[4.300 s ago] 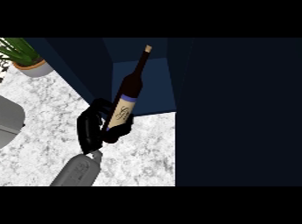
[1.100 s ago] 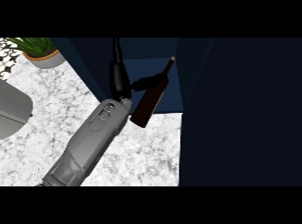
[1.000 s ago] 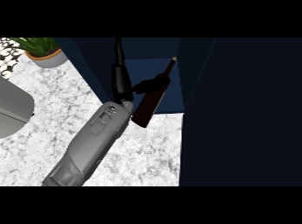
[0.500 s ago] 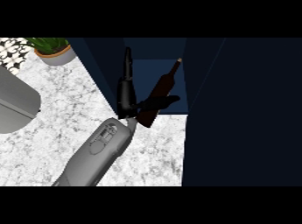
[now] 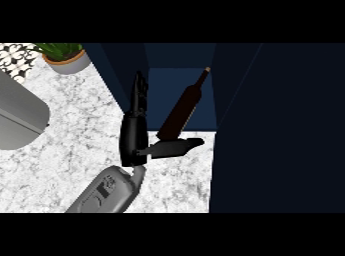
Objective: Pick up the wine, place it into the cabinet and close the cabinet
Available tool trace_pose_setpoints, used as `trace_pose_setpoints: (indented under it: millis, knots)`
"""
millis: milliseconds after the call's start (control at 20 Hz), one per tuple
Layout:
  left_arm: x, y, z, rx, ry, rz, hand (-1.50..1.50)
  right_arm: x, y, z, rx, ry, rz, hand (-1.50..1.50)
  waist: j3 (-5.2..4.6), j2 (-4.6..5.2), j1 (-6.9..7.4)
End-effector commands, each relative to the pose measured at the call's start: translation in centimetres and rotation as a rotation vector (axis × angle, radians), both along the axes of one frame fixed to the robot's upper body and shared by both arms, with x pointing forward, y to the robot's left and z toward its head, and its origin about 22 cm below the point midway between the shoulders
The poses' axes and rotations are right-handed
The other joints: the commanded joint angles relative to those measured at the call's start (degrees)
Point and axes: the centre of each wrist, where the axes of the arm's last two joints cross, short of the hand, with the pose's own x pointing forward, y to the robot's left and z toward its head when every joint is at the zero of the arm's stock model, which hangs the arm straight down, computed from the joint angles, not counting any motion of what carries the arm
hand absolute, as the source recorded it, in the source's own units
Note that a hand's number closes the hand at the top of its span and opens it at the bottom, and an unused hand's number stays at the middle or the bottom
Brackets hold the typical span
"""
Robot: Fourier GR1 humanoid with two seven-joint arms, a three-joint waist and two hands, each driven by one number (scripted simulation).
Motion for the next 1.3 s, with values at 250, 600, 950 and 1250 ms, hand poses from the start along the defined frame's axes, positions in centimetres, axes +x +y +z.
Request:
trace_pose_setpoints:
  millis: [250, 600, 950, 1250]
  knots:
    - [-6.1, 5.8, -0.1, 0.003, 0.011, -0.05, -1.5, -2.8, -0.6, 3.5, -0.073, -0.081, -0.025, -1.5, 0.01, 0.11, -0.32]
    - [-7.0, 11.8, 1.8, -0.031, -0.027, -0.162, -1.5, -1.4, -1.2, 2.8, -0.132, -0.039, 0.071, 1.5, -0.01, 0.3, -0.33]
    - [-10.0, 13.9, 2.2, -0.03, -0.003, -0.265, 1.5, -3.0, -1.2, 3.2, -0.322, -0.045, 0.254, 1.5, 0.01, 0.0, -0.78]
    - [-10.8, 17.5, 2.6, -0.021, -0.009, -0.247, 1.5, -2.7, -1.1, 2.9, -0.259, -0.074, 0.229, 1.5, 0.02, 0.21, -0.39]
